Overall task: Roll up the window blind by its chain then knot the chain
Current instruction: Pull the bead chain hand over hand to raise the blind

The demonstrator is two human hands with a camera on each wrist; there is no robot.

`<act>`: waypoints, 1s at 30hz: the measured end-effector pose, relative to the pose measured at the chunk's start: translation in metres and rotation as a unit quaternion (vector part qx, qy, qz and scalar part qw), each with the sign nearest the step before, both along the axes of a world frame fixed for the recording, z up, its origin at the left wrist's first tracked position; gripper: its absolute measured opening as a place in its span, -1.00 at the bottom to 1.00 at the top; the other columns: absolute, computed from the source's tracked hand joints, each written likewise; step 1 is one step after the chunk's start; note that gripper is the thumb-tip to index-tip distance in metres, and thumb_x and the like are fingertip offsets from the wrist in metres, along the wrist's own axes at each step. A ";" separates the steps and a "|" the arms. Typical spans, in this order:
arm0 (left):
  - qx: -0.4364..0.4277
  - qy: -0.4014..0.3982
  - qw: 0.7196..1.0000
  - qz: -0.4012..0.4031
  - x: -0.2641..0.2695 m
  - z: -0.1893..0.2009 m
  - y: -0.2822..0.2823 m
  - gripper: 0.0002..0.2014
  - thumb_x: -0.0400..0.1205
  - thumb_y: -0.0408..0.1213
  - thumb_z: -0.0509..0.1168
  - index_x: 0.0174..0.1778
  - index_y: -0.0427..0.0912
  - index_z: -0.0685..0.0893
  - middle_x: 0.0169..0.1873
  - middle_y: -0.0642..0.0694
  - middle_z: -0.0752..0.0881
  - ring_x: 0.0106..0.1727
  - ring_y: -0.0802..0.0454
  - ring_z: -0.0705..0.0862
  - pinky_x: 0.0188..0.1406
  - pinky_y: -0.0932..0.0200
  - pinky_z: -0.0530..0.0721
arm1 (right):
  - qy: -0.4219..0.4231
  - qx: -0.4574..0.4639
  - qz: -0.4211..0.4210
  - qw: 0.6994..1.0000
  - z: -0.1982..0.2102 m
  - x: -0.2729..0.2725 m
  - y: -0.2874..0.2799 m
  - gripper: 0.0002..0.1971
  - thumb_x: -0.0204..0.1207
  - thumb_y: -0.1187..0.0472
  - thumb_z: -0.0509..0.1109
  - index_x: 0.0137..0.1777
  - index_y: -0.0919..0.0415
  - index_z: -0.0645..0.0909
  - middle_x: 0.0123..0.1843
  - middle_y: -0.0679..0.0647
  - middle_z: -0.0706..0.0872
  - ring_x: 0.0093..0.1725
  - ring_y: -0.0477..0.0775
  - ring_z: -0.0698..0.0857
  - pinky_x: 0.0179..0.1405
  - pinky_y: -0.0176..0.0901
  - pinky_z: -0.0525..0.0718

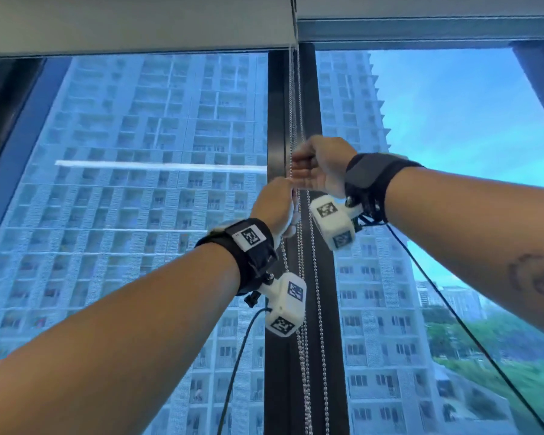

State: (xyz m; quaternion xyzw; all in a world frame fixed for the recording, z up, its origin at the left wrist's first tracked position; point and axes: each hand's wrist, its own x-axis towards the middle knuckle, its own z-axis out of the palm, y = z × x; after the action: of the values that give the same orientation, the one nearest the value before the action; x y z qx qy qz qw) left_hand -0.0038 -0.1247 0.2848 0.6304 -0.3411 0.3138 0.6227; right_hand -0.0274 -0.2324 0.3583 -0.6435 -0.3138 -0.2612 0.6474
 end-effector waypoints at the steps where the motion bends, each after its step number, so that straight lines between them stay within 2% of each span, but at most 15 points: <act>1: 0.001 -0.002 1.000 -0.005 0.000 -0.004 0.000 -0.74 0.71 -0.22 -0.01 -0.32 -0.07 0.30 -0.54 0.02 0.26 -0.66 0.13 0.18 -0.60 0.28 0.14 | 0.001 0.012 0.017 1.000 0.006 -0.001 0.004 -0.71 0.70 0.26 0.15 -0.26 0.26 0.50 -0.35 0.22 0.55 -0.42 0.16 0.58 -0.36 -0.02 0.77; 3: 0.001 -0.003 1.000 -0.010 0.001 -0.006 0.000 -0.78 0.74 -0.17 -0.01 -0.18 -0.13 0.41 -0.51 -0.04 0.31 -0.59 0.09 0.22 -0.55 0.26 0.13 | 0.019 0.028 0.047 0.998 0.013 0.001 0.013 -0.54 0.79 0.06 0.09 -0.37 0.19 0.42 -0.51 0.13 0.48 -0.58 0.08 0.48 -0.50 -0.13 0.61; 5: 0.013 -0.009 1.000 -0.001 0.001 -0.006 0.001 -0.81 0.73 -0.17 0.02 -0.13 -0.12 0.46 -0.41 -0.14 0.41 -0.46 0.03 0.33 -0.50 0.24 0.25 | 0.028 0.036 0.069 0.997 0.014 0.007 0.021 -0.49 0.81 -0.02 0.00 -0.40 0.13 0.34 -0.58 0.03 0.33 -0.67 -0.01 0.30 -0.58 -0.23 0.36; 8: 0.046 -0.024 0.999 -0.008 0.007 -0.007 0.003 -0.74 0.75 -0.24 0.10 -0.28 -0.05 0.52 -0.37 -0.07 0.59 -0.37 0.01 0.53 -0.29 0.14 0.45 | 0.010 0.081 0.085 0.993 0.011 0.013 0.027 -0.50 0.75 0.15 0.08 -0.51 0.09 0.36 -0.64 -0.01 0.29 -0.79 -0.05 0.21 -0.77 -0.39 0.24; 10: 0.057 -0.009 0.998 -0.006 0.012 -0.010 0.007 -0.65 0.78 -0.30 0.09 -0.34 -0.04 0.53 -0.54 0.05 0.64 -0.52 0.14 0.59 -0.33 0.19 0.48 | 0.012 0.113 0.065 0.991 0.006 0.010 0.027 -0.59 0.59 0.30 0.11 -0.52 0.05 0.22 -0.63 -0.03 0.21 -0.77 -0.02 0.12 -0.76 -0.41 0.14; 11: 0.061 0.000 0.998 0.004 0.014 -0.010 0.011 -0.65 0.79 -0.30 0.08 -0.34 -0.06 0.54 -0.61 0.09 0.63 -0.57 0.19 0.60 -0.38 0.20 0.55 | 0.012 0.117 0.055 0.992 0.004 0.007 0.026 -0.62 0.54 0.33 0.10 -0.49 0.05 0.19 -0.59 -0.03 0.20 -0.75 -0.02 0.11 -0.74 -0.41 0.13; 12: 0.063 0.008 0.998 0.011 0.013 -0.009 0.016 -0.67 0.78 -0.29 0.08 -0.29 -0.09 0.57 -0.59 0.08 0.66 -0.52 0.17 0.65 -0.38 0.18 0.63 | 0.010 0.118 0.056 0.991 0.002 0.005 0.025 -0.64 0.52 0.34 0.09 -0.49 0.04 0.18 -0.57 -0.03 0.20 -0.73 -0.02 0.10 -0.72 -0.41 0.12; 14: 0.070 0.022 0.997 0.004 0.010 0.000 0.028 -0.74 0.74 -0.25 0.10 -0.15 -0.17 0.65 -0.43 -0.04 0.74 -0.29 0.01 0.71 -0.23 0.08 0.73 | -0.006 0.118 0.059 0.991 -0.001 0.004 0.022 -0.64 0.52 0.35 0.08 -0.47 0.03 0.16 -0.58 -0.04 0.18 -0.70 -0.03 0.09 -0.70 -0.40 0.11; 17: 0.069 0.026 0.997 -0.001 0.006 0.018 0.041 -0.66 0.71 -0.22 0.07 -0.09 -0.26 0.74 -0.21 -0.18 0.77 -0.18 -0.07 0.71 -0.14 0.04 0.71 | -0.036 0.115 0.038 0.992 -0.008 0.005 0.019 -0.66 0.51 0.35 0.04 -0.45 0.02 0.14 -0.61 -0.04 0.16 -0.65 -0.02 0.07 -0.66 -0.39 0.12; 20: 0.069 0.023 0.997 -0.004 0.002 0.034 0.041 -0.62 0.72 -0.20 0.03 -0.03 -0.30 0.73 -0.16 -0.24 0.76 -0.15 -0.13 0.76 -0.17 0.06 0.71 | -0.043 0.120 0.027 0.991 -0.016 0.006 0.019 -0.66 0.51 0.35 0.06 -0.48 0.05 0.19 -0.65 -0.04 0.21 -0.73 -0.02 0.12 -0.71 -0.41 0.18; 23: 0.062 0.013 0.998 0.002 -0.001 0.045 0.035 -0.62 0.75 -0.17 0.02 0.04 -0.31 0.69 -0.06 -0.31 0.74 -0.07 -0.23 0.75 -0.04 -0.05 0.77 | -0.045 0.113 0.027 0.992 -0.025 0.002 0.019 -0.67 0.50 0.34 0.07 -0.47 0.06 0.18 -0.68 -0.04 0.25 -0.78 -0.03 0.14 -0.70 -0.39 0.15; 25: 0.060 0.005 0.998 0.000 -0.004 0.051 0.030 -0.62 0.78 -0.13 0.01 0.04 -0.30 0.67 -0.07 -0.30 0.73 -0.12 -0.18 0.74 0.02 -0.09 0.79 | -0.037 0.109 0.047 0.992 -0.031 -0.001 0.020 -0.65 0.51 0.34 0.06 -0.50 0.07 0.21 -0.72 -0.06 0.30 -0.81 -0.04 0.15 -0.69 -0.42 0.13; 27: 0.055 -0.005 0.998 -0.010 -0.007 0.056 0.024 -0.61 0.81 -0.11 0.01 -0.03 -0.28 0.66 -0.22 -0.22 0.74 -0.30 -0.06 0.75 -0.15 -0.01 0.80 | -0.032 0.097 0.056 0.993 -0.035 0.002 0.019 -0.51 0.53 0.31 0.06 -0.67 0.08 0.34 -0.68 -0.05 0.33 -0.77 -0.05 0.14 -0.66 -0.41 0.12; 28: 0.051 -0.010 0.999 -0.016 -0.008 0.059 0.022 -0.60 0.82 -0.09 0.02 -0.06 -0.27 0.65 -0.29 -0.18 0.72 -0.39 -0.02 0.73 -0.26 0.06 0.77 | -0.032 0.093 0.064 0.993 -0.038 0.004 0.019 -0.50 0.55 0.29 0.06 -0.67 0.08 0.38 -0.65 -0.05 0.33 -0.73 -0.05 0.13 -0.62 -0.40 0.09; 30: 0.042 -0.020 0.999 -0.019 -0.011 0.064 0.017 -0.62 0.82 -0.06 0.06 -0.07 -0.25 0.64 -0.36 -0.12 0.66 -0.47 0.03 0.66 -0.37 0.14 0.72 | -0.026 0.090 0.083 0.992 -0.042 0.008 0.018 -0.58 0.62 0.21 0.08 -0.52 0.04 0.38 -0.63 -0.06 0.29 -0.68 -0.06 0.10 -0.60 -0.40 0.06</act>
State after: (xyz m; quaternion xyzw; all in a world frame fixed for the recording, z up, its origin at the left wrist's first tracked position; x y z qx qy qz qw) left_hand -0.0150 -0.1080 0.3492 0.6429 -0.3781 0.3001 0.5948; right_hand -0.0189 -0.2143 0.3161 -0.5473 -0.3580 -0.2509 0.7137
